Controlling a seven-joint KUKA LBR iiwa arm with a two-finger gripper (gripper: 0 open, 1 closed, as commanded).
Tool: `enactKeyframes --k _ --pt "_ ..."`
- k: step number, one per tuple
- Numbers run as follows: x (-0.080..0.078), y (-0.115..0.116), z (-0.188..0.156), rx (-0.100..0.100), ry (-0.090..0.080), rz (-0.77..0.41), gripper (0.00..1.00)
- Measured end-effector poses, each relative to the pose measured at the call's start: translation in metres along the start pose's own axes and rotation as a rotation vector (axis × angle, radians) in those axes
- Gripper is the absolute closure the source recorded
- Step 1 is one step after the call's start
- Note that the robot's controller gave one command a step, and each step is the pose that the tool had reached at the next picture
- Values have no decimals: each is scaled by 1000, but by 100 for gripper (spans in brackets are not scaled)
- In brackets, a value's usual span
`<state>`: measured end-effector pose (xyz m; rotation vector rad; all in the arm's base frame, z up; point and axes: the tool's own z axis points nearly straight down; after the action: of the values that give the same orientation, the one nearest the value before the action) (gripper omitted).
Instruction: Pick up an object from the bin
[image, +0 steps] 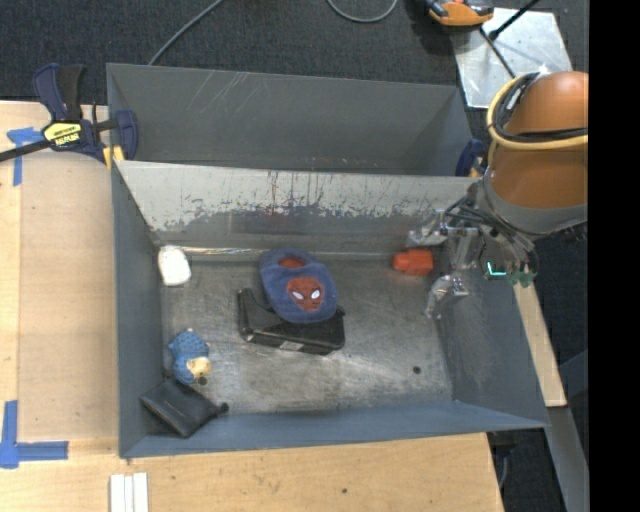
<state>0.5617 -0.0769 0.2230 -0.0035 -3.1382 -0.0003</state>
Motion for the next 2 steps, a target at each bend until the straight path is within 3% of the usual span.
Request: enactKeyframes --k 1,2 --pt "-62 -2 111 0 -4 87 0" --pt "-64 83 147 12 -7 -68 0"
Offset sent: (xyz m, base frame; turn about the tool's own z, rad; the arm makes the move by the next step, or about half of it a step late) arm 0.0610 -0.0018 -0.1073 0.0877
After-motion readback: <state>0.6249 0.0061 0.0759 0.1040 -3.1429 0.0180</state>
